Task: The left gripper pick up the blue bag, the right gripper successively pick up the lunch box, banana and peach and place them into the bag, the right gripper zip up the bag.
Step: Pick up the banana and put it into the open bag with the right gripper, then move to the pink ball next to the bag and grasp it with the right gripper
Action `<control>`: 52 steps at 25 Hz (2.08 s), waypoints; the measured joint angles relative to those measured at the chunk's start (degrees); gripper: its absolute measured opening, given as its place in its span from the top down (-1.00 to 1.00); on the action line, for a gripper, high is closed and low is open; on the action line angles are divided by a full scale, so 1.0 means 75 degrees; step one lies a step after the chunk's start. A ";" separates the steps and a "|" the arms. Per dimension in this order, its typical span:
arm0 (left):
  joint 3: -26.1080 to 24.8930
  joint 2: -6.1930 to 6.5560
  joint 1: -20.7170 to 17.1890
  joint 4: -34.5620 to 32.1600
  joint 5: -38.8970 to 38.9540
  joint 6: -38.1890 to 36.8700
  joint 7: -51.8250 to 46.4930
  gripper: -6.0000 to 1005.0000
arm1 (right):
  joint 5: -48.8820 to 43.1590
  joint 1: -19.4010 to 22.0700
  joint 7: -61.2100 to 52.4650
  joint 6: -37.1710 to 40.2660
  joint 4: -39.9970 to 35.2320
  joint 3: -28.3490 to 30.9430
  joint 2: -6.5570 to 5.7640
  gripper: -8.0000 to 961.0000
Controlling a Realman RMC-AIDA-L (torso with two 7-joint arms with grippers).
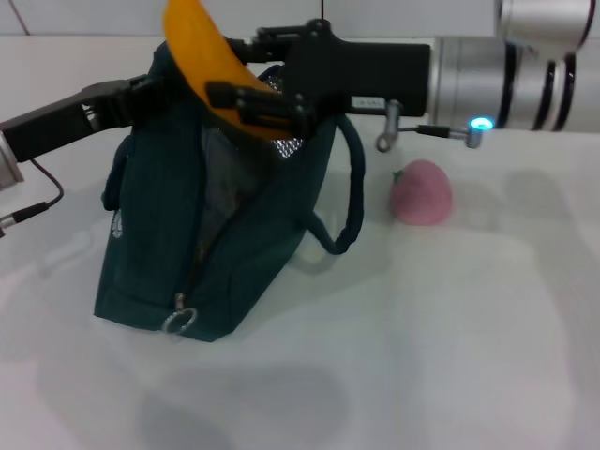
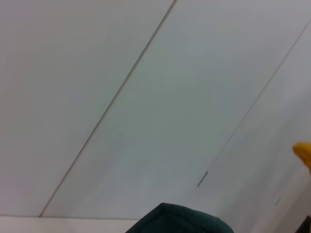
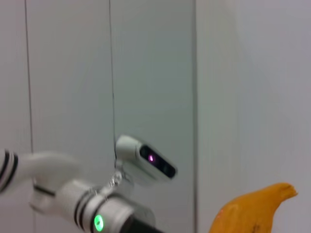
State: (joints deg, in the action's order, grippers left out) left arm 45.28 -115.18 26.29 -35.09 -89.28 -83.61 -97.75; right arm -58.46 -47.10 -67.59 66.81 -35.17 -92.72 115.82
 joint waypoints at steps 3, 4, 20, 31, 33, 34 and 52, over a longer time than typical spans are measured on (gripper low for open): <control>-0.0061 0.0006 -0.0018 -0.0023 0.0006 0.0002 0.0009 0.73 | -0.0307 0.0309 0.0257 -0.0017 -0.0356 0.0085 -0.0028 -0.24; -0.0116 0.0011 -0.0029 -0.0030 0.0007 0.0003 0.0012 0.73 | -0.0358 0.0386 0.0320 0.0002 -0.0444 0.0099 -0.0040 -0.24; -0.0378 0.0061 0.0012 0.0020 -0.0032 0.0165 0.0061 0.72 | -0.1124 0.0697 0.0288 0.0225 -0.1180 0.0277 -0.0051 -0.30; -0.0390 0.0052 0.0064 0.0031 -0.0039 0.0287 0.0073 0.71 | -0.1261 0.2179 -0.0519 0.1000 -0.2403 0.2220 -0.0101 -0.79; -0.0390 0.0013 0.0075 0.0031 -0.0035 0.0487 0.0073 0.71 | -0.1247 0.2621 -0.0316 0.1027 -0.2347 0.2635 -0.0072 -0.80; -0.0389 0.0007 0.0077 0.0031 -0.0028 0.0525 0.0073 0.71 | -0.1238 0.2805 -0.0212 0.1006 -0.2223 0.2749 -0.0060 -0.80; -0.0362 -0.0123 0.0302 0.0051 -0.0026 0.0970 0.0190 0.70 | -0.0762 0.2475 0.1684 -0.0374 0.1652 0.2802 0.0051 -0.81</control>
State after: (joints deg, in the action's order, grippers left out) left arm 42.57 -116.10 28.55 -34.71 -89.48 -76.34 -96.33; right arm -64.18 -28.54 -54.96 64.00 -22.78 -71.70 116.20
